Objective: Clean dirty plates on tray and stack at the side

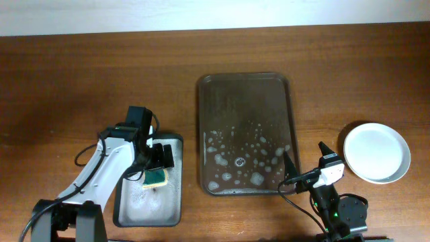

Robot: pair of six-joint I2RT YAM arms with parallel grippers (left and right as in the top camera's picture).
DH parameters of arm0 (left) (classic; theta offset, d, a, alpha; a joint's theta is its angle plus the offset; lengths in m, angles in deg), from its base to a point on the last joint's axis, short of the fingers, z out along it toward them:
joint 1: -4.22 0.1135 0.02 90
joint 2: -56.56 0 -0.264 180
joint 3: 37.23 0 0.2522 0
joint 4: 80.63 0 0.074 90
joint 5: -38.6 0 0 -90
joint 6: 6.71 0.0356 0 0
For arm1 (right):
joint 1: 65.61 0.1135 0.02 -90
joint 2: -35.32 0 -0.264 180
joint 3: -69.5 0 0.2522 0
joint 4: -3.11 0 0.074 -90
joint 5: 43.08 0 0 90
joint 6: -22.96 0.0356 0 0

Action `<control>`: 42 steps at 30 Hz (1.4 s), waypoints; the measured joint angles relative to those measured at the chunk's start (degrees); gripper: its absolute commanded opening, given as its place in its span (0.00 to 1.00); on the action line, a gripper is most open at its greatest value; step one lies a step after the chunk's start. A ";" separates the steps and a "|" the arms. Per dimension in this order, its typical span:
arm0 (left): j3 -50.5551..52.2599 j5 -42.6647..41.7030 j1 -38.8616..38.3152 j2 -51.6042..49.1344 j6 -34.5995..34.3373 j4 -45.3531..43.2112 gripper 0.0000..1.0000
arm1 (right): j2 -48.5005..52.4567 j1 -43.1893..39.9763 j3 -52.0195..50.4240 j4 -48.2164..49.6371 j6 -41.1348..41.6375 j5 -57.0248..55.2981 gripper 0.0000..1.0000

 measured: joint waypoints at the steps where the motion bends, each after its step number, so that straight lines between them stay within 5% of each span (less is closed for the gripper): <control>1: 0.00 0.00 0.00 0.00 0.00 0.00 1.00 | 0.00 0.00 0.00 0.00 -0.02 -0.02 0.99; 5: 0.33 0.26 -0.46 2.03 0.00 -0.31 0.99 | 0.00 0.00 0.00 0.00 0.00 -0.02 0.99; 10: 2.99 8.07 -7.34 30.95 0.00 -0.24 0.99 | -0.15 0.00 -0.04 0.07 -0.02 0.00 0.99; 16: 4.11 13.16 -0.85 62.12 0.46 -0.59 0.99 | -0.17 0.00 -0.04 0.04 0.00 -0.02 0.99; 24: 33.68 1.73 2.25 84.35 13.68 -33.90 0.99 | -0.22 -0.02 -0.04 0.07 0.00 -0.02 0.99; 29: 49.05 -1.51 2.27 88.24 14.43 -50.84 0.99 | -0.26 0.00 -0.07 0.09 -0.02 -0.02 0.99; 42: 51.21 -1.90 2.27 88.15 14.56 -46.10 0.99 | -0.26 0.00 -0.07 0.07 0.04 -0.02 0.99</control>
